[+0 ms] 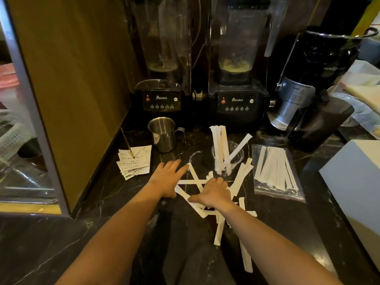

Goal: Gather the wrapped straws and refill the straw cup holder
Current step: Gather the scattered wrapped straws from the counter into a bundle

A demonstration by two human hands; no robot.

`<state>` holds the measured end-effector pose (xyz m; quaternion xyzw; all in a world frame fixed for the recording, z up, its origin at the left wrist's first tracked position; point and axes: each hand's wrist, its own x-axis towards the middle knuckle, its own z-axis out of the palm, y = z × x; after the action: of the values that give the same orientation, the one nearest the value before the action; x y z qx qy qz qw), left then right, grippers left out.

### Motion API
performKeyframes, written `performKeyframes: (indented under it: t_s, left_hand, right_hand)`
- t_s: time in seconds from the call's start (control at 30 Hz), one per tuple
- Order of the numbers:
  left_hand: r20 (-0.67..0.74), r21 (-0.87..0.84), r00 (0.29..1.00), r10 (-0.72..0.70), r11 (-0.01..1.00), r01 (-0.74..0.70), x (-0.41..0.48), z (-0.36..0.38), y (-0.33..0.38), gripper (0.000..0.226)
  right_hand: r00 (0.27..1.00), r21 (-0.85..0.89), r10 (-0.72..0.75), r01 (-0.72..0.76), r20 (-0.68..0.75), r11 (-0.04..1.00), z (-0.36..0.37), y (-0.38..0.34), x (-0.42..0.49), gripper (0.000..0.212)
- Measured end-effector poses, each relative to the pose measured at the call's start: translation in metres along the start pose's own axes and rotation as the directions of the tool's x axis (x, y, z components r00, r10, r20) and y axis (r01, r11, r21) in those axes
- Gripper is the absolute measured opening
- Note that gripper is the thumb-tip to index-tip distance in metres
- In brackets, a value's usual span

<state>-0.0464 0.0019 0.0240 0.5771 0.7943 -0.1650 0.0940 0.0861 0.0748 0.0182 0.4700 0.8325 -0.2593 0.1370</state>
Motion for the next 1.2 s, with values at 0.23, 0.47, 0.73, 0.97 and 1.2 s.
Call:
performKeyframes:
  t_s: [0.23,0.47,0.73,0.97,1.2]
  left_hand:
    - [0.03,0.148,0.991,0.132,0.98,-0.135,0.023,-0.01,0.006,0.103]
    - [0.08,0.169,0.973,0.215,0.959,-0.226,0.033,-0.015,0.01,0.095]
    - [0.102,0.245,0.954,0.281,0.923,-0.298,0.035,-0.015,0.014,0.075]
    - [0.098,0.227,0.955,0.28,0.928,-0.296,0.029,-0.012,0.01,0.057]
    - [0.091,0.225,0.947,0.307,0.92,-0.32,0.022,-0.011,0.01,0.041]
  right_hand:
    - [0.998,-0.059,-0.062,0.063,0.006,0.996,0.003,-0.01,0.005,0.093]
    - [0.987,-0.036,-0.158,0.158,-0.003,0.987,0.008,-0.009,0.007,0.079]
    - [0.974,-0.006,-0.227,0.227,0.03,0.974,0.009,-0.006,0.007,0.07]
    - [0.958,-0.031,-0.283,0.284,0.035,0.958,0.01,-0.006,0.004,0.063]
    - [0.947,-0.13,-0.32,0.321,0.028,0.938,0.011,-0.01,-0.003,0.055]
